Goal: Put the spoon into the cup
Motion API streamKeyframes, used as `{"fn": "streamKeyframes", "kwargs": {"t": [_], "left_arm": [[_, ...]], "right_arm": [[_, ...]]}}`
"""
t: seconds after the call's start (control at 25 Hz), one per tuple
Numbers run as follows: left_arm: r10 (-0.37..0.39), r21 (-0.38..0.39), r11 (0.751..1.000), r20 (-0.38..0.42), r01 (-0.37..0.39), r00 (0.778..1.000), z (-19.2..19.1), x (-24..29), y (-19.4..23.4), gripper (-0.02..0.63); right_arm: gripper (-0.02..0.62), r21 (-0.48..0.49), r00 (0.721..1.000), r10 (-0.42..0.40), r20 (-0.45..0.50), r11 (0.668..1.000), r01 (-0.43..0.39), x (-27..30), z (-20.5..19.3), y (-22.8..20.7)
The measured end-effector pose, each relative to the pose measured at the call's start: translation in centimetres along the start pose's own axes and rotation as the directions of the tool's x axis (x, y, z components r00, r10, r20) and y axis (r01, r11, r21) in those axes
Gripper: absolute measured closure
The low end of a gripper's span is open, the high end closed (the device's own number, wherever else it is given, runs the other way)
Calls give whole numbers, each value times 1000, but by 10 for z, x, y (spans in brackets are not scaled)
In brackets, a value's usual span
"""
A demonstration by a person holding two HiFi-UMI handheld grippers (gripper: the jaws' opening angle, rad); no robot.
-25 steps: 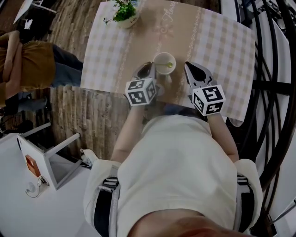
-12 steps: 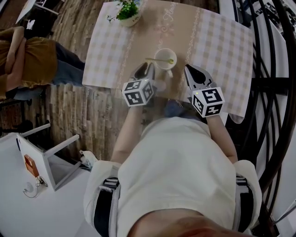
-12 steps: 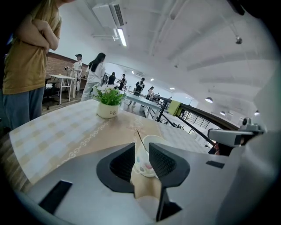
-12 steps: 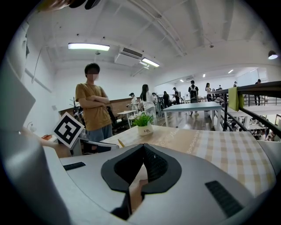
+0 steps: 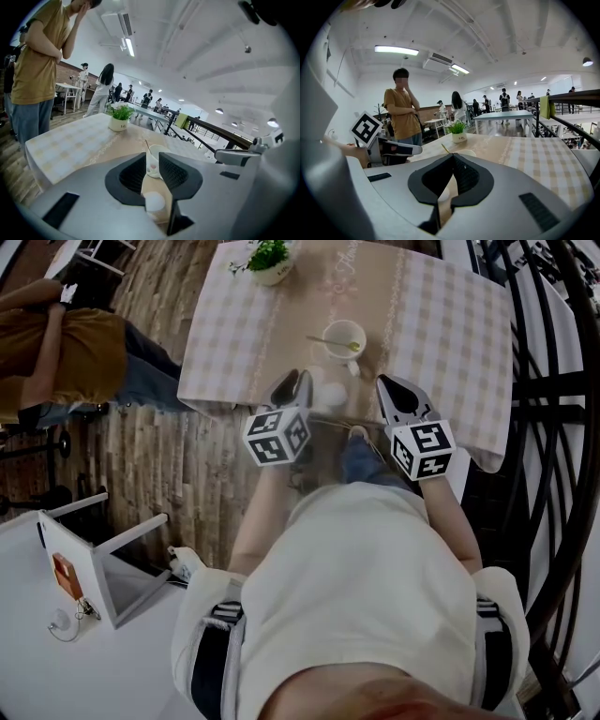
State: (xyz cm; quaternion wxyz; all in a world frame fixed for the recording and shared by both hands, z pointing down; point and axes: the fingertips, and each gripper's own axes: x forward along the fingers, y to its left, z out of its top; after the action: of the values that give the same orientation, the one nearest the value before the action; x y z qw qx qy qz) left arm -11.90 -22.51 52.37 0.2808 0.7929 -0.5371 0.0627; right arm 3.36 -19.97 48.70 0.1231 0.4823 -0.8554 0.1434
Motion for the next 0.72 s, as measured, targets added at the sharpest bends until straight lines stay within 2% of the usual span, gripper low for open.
{"fn": "streamKeyframes", "kwargs": {"t": [0.4,0.72], "left_arm": [[-8,-7,1000,67,9,998,-3,-49,-10,580],[-10,4,1000,121,9,993,-15,-103,-25,595]], "right_arm": [[595,-14,1000,-1,18,1000,1,-30,-9,30],[595,-31,999,4,38,1000,-3,-68,-18,57]]}}
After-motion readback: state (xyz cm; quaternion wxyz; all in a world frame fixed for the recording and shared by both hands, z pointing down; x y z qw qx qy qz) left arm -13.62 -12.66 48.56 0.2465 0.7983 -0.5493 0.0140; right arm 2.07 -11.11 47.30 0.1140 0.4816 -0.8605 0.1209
